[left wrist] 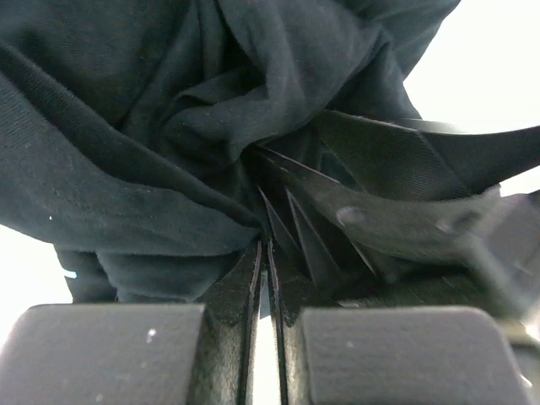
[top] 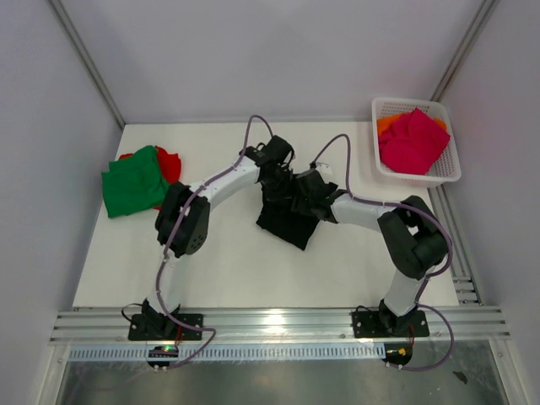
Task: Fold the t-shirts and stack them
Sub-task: Fold the long partially folded tshirt into a neat square
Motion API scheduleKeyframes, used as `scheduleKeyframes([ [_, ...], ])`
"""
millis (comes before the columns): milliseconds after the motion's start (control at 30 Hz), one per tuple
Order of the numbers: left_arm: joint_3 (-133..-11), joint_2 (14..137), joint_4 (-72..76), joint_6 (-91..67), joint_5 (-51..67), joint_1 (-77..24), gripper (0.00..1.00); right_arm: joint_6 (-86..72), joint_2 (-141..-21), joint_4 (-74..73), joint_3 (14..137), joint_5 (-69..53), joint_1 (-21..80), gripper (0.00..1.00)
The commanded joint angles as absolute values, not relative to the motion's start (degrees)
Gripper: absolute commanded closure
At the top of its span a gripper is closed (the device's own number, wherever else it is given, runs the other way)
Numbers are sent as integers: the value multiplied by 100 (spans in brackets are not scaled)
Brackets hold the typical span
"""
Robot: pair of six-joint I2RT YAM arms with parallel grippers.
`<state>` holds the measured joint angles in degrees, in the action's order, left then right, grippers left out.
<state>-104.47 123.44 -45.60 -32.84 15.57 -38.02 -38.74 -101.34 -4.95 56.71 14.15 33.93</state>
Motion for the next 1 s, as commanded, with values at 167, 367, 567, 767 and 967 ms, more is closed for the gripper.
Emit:
scheduleKeyframes([
  [167, -10468, 12533, -4069, -3577, 2145, -4289, 93, -4025, -10415, -563, 5774, 1125, 3419, 46],
  [367, -10819, 12805, -4324, -3375, 2101, -4790, 93, -4025, -10512, -624, 5880, 1064, 3410, 46],
  [567, -10591, 12674, -4333, -3296, 2040, -4843, 92, -4008, -10538, -606, 5880, 1055, 3419, 46],
  [767, -10591, 12498, -4675, -2997, 1592, -4843, 77, -4017, -10591, -589, 5924, 984, 3428, 46],
  [967, -10301, 12112, -4991, -2778, 661, -4843, 51, -3999, -10600, -580, 5924, 967, 3437, 46],
])
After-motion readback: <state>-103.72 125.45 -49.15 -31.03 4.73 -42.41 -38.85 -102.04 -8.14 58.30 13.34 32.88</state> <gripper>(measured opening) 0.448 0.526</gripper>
